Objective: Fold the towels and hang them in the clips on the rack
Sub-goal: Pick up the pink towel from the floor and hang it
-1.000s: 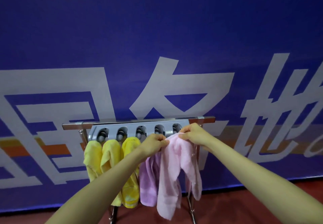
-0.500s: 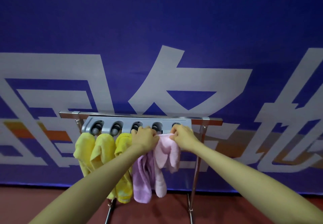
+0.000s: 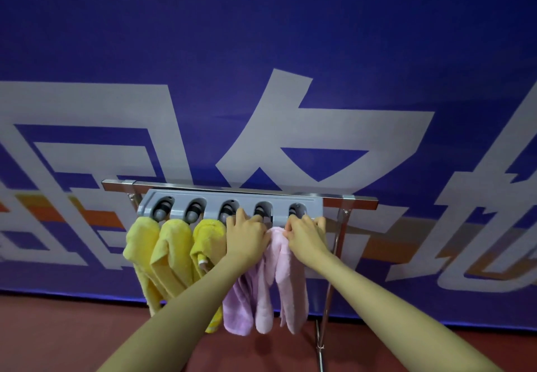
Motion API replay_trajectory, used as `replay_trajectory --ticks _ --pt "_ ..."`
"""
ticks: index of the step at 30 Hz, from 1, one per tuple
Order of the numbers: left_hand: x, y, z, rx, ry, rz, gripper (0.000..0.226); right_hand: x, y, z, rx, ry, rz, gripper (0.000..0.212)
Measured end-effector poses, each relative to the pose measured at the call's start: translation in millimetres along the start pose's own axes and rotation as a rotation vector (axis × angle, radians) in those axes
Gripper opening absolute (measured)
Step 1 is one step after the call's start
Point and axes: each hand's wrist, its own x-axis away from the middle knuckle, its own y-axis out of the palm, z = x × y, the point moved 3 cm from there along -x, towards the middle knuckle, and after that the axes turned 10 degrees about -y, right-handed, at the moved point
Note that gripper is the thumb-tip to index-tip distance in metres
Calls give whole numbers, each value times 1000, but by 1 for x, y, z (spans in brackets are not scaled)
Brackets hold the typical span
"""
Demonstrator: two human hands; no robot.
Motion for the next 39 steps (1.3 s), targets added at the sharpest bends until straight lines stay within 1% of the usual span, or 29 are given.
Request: replay_trajectory --ticks 4,8,16,19,24,28,31,34,35,37,39 --pt "12 15 -3 52 -54 48 34 7 -2 -2 61 -30 -1 17" --pt "12 16 -5 94 -95 30 32 9 -4 -6 84 -40 -7 18" --pt "12 7 2 97 -119 42 33 13 -4 -8 114 -37 20 21" --pt "13 7 1 109 -118 63 28 13 -1 -7 119 -36 37 21" --pt "16 10 2 69 -120 103 26 17 0 -6 113 -81 66 24" --pt "16 9 0 36 -76 76 24 17 3 -3 85 -80 72 24" --pt "13 9 -3 -15 -9 98 17 18 1 -3 44 -78 82 24" --pt "12 6 -7 -26 60 132 25 20 1 -1 -50 -99 116 10" --pt "14 3 -9 -7 89 139 24 20 1 0 -80 -105 123 7" --pt "17 -4 -15 111 83 142 26 22 -2 -1 -160 -95 140 8" --pt "22 -15 -21 334 39 134 26 25 -9 -5 -254 -80 184 10"
